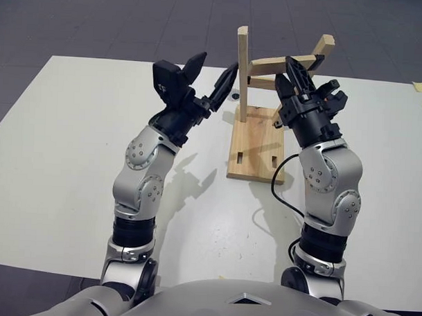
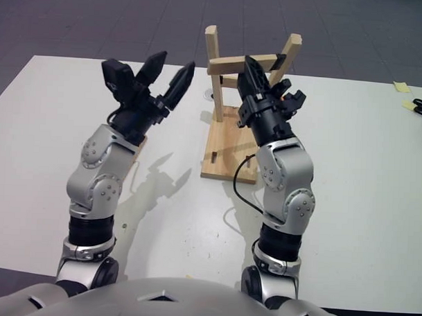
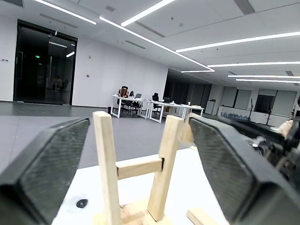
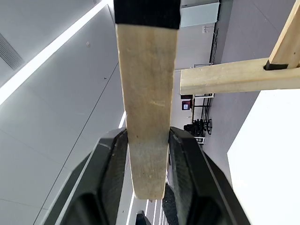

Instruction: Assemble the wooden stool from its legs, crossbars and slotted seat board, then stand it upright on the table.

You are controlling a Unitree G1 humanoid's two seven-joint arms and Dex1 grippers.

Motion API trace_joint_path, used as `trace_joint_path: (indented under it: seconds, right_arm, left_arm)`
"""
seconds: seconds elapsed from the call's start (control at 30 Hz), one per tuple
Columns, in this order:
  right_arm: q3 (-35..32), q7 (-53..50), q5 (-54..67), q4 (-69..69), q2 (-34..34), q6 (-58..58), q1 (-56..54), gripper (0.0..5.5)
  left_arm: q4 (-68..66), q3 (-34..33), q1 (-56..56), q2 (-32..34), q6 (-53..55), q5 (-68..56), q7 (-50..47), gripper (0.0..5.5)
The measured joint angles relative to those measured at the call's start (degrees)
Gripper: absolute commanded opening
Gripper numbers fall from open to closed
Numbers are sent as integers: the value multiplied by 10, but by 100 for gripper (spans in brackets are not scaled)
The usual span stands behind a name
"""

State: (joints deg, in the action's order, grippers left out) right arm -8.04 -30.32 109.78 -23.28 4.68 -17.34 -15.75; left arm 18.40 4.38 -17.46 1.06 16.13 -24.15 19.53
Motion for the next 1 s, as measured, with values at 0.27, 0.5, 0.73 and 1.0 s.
trace_joint_path:
  seconds: [0.27,0.5,0.73,1.0]
  right_arm:
    - [45,-43,29,-4,-1,2,0,132]
    - [48,-46,29,-4,-1,-3,0,132]
    - [49,-48,29,-3,-1,-6,0,132]
    - [51,-53,29,-4,-1,-10,-1,132]
  left_arm:
    - [-3,30,-27,-5,-23,16,10,540]
    - [-18,47,-23,-8,-32,21,13,411]
    - [-56,53,-17,-17,-60,21,24,277]
    - [-64,55,-31,-22,-65,27,24,141]
